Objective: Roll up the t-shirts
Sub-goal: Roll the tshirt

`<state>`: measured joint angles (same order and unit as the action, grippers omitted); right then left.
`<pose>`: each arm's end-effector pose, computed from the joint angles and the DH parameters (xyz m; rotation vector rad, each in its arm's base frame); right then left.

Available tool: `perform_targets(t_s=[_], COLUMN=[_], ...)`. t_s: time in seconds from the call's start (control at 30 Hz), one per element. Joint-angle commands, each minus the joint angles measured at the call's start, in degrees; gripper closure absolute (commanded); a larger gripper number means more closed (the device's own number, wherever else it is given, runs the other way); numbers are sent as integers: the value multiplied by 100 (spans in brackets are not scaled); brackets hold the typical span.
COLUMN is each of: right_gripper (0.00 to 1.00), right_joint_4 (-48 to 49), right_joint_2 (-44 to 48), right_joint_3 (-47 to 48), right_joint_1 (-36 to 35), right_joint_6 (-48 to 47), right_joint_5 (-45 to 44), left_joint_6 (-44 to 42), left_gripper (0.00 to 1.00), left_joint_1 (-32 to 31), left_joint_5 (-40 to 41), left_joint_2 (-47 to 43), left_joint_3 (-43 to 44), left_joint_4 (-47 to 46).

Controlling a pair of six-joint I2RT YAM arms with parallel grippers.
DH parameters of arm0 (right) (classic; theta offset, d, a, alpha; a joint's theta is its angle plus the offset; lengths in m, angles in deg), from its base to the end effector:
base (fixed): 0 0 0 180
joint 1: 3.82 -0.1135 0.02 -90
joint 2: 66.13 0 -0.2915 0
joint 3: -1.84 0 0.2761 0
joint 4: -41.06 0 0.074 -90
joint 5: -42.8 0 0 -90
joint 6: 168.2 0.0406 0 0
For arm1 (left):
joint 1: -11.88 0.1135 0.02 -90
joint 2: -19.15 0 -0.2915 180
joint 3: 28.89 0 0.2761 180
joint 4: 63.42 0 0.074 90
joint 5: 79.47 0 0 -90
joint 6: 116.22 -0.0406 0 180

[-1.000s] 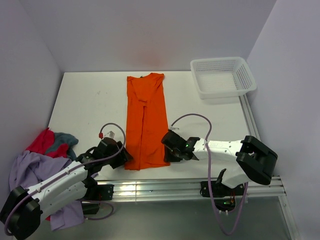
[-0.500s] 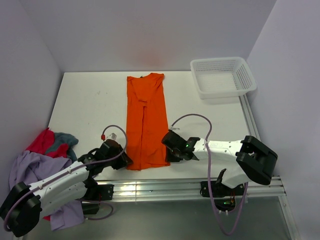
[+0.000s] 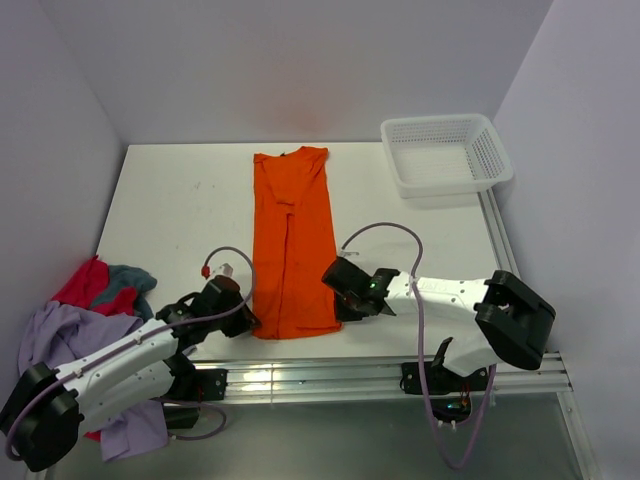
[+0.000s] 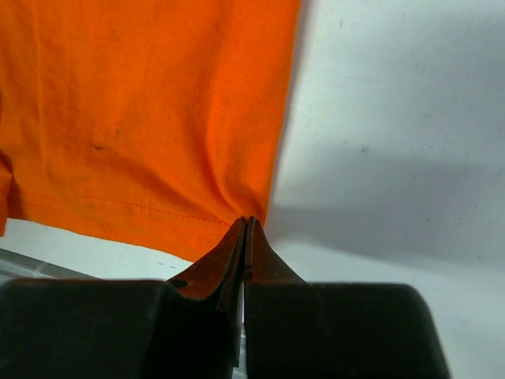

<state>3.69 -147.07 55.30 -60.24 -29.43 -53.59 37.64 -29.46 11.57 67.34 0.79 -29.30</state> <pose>0.1518 0.2205 0.1705 -0.1499 2.7570 0.3956 0.1184 -0.1032 0.1520 -0.5246 2.5934 -0.6963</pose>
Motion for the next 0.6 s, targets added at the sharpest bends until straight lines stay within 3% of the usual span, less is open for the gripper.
perform_targets(t_s=[0.0, 0.57], right_gripper=[100, 100], right_joint_4=[-269, -383], right_joint_2=[176, -193], right_joint_3=[382, 1586], right_joint_1=[175, 1001], right_joint_6=[-341, -1159], right_joint_5=[-12, 358], left_joint_6=[-180, -751], left_gripper=[92, 93], left_joint_1=[-23, 108], left_joint_5=[213, 458], left_joint_2=[112, 1193], left_joint_3=[458, 1811], left_joint_4=[33, -91])
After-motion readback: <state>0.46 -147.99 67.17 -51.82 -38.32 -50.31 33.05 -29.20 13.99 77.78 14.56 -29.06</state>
